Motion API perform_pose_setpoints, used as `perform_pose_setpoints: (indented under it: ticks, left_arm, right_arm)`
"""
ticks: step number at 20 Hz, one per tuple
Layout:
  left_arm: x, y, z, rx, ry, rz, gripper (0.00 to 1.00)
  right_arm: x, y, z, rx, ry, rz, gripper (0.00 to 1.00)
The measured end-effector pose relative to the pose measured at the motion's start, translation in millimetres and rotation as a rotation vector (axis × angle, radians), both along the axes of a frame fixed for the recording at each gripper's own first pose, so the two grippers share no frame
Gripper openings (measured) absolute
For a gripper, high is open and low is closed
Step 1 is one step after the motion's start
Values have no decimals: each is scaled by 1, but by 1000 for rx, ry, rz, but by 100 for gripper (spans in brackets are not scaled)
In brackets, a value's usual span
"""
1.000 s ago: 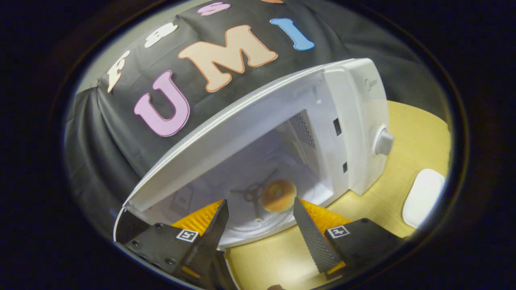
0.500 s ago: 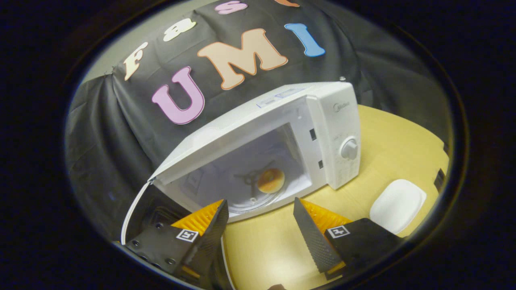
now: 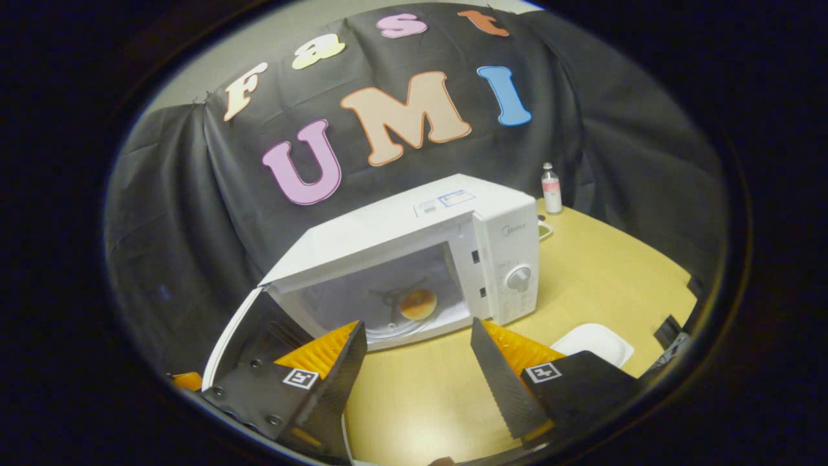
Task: Open the microwave oven with the left hand, put the food in, and close the microwave oven.
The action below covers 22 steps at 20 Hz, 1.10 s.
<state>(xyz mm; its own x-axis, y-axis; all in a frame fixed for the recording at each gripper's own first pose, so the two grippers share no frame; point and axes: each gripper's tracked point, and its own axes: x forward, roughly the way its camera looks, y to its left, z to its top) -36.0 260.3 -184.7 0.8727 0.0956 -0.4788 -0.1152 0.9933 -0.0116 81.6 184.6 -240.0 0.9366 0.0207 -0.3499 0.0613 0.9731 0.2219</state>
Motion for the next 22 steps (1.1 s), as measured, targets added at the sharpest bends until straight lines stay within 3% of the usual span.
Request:
perform_pose_setpoints:
  ticks: [5,6,8,9,10,11,12,13,14,19,20,22]
  left_arm:
    - [-4,-14,-8,-33,18,-35,0]
    - [-5,-17,-9,-33,22,-40,0]
    - [-7,-25,-12,-44,31,-51,0]
    - [-9,-30,-12,-52,31,-56,0]
    - [-10,-34,-12,-59,31,-63,0]
    - [-11,-39,-12,-60,32,-66,0]
    - [-13,-41,-12,-58,31,-68,1]
    - [-13,-43,-12,-56,31,-71,1]
    - [-15,-46,-11,-56,33,-72,0]
    - [-18,-59,-14,-54,48,-60,2]
    - [-17,-63,-14,-52,48,-57,0]
    - [-15,-68,-14,-35,51,-42,0]
  right_arm:
    - [-20,-19,29,-37,-37,-22,99]
    - [-22,-27,32,-48,-48,-41,91]
    - [-28,-43,33,-48,-50,-82,90]
    - [-30,-49,33,-40,-46,-99,99]
    - [-31,-55,35,-34,-47,-110,99]
    - [-32,-60,38,-30,-49,-116,91]
    - [-32,-65,39,-35,-47,-120,91]
    - [-33,-71,41,-47,-45,-124,91]
    - [-33,-75,43,-56,-46,-124,99]
    - [-29,-90,58,-53,-65,-105,99]
    - [-28,-93,59,-49,-64,-99,91]
    - [-24,-102,59,-46,-57,-86,91]
